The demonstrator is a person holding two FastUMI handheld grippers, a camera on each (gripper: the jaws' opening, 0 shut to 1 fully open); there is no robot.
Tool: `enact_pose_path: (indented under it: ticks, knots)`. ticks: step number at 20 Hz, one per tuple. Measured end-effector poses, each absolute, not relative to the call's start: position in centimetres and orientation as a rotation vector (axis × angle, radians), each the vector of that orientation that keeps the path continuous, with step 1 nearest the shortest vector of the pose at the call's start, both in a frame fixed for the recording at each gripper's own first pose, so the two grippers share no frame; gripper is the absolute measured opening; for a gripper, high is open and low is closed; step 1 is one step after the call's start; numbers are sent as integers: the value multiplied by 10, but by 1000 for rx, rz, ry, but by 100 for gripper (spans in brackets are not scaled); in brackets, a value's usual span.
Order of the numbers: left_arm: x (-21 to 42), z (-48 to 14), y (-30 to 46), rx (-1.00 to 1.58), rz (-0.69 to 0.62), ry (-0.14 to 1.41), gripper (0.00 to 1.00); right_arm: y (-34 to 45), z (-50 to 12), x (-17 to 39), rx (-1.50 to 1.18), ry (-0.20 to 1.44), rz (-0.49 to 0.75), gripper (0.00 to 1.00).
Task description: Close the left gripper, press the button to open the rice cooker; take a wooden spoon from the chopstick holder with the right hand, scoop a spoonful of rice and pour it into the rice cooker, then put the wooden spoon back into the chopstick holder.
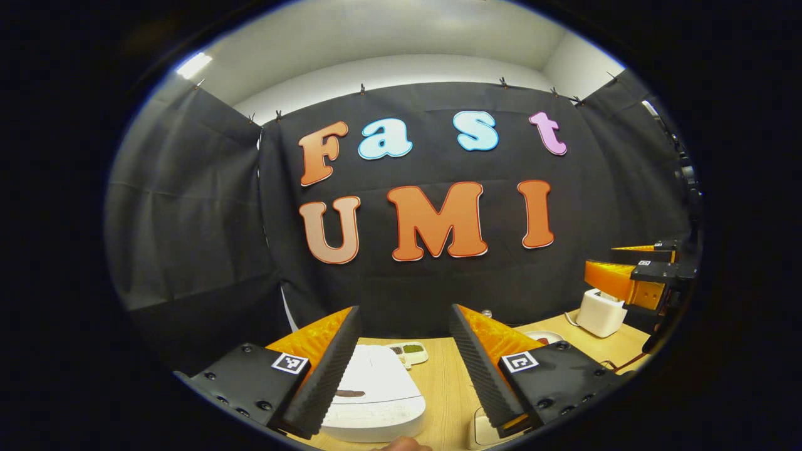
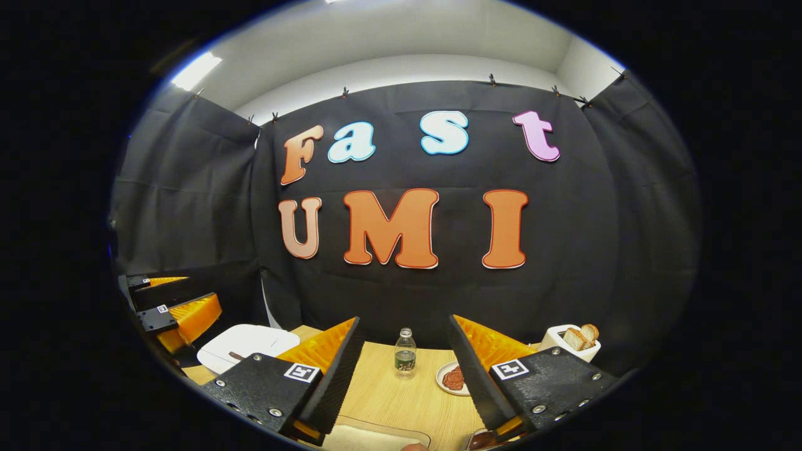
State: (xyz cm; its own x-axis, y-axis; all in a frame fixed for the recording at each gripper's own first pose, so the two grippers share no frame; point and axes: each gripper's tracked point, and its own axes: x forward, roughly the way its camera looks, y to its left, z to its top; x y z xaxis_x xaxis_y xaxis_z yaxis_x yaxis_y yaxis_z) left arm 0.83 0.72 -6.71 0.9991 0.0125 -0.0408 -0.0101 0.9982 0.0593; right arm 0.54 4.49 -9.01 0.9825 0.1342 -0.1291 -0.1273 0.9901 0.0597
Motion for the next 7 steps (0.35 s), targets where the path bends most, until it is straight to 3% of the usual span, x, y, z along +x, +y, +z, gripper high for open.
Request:
enact_pose_path:
  ticks: [3, 5, 7]
  knots:
    - [10, -65, 10, 79, 13, 44, 100, 42, -89, 8, 34, 126, 127, 85]
    - [10, -63, 10, 90, 13, 37, 93, 44, -86, 10, 41, 122, 129, 85]
    - [10, -60, 11, 88, 14, 29, 92, 45, -86, 12, 45, 120, 126, 85]
